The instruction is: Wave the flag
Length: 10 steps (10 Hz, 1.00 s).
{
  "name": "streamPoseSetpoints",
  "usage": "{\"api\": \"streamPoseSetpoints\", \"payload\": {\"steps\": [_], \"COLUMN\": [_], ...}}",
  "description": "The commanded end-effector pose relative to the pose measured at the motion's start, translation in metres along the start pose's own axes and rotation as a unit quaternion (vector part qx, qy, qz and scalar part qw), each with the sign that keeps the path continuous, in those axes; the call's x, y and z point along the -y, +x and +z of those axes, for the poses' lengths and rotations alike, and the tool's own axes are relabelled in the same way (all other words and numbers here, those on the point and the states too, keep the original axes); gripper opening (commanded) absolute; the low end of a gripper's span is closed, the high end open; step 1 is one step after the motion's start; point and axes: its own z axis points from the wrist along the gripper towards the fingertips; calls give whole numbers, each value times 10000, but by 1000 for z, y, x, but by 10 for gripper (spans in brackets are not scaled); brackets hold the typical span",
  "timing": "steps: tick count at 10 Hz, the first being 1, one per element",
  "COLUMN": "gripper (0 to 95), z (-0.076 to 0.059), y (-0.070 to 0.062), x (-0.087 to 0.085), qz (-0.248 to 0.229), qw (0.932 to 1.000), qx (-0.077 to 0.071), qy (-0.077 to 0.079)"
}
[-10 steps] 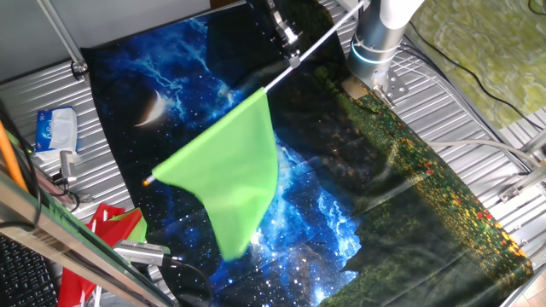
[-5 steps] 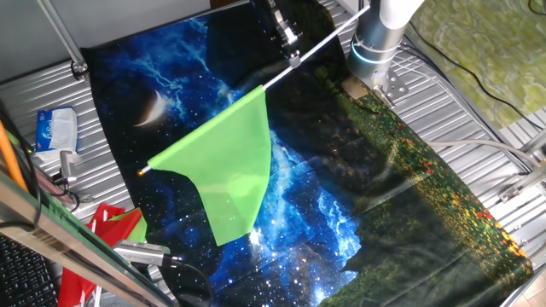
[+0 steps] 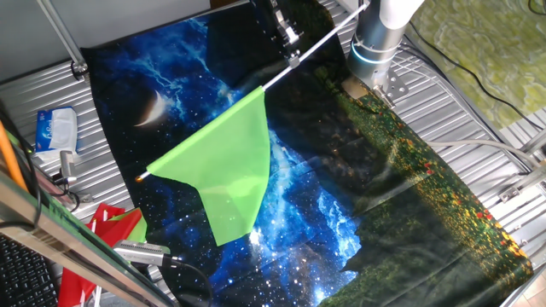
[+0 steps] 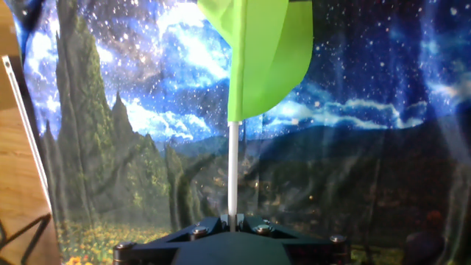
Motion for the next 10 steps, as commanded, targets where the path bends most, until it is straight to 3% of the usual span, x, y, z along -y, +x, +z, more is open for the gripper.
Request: {"api": "streamPoseSetpoints", "payload": {"steps": [1, 4, 7, 8, 10], "gripper": [0, 0, 0, 190, 190], "z": [2, 2, 3, 4, 5], "y": [0, -1, -1, -1, -2], "x": [2, 2, 3, 4, 6], "qz": [-99, -167, -222, -269, -323], "qw": [9998, 9995, 9995, 9993, 9992], "qx": [139, 245, 234, 258, 241], "qy": [44, 47, 72, 63, 69]}}
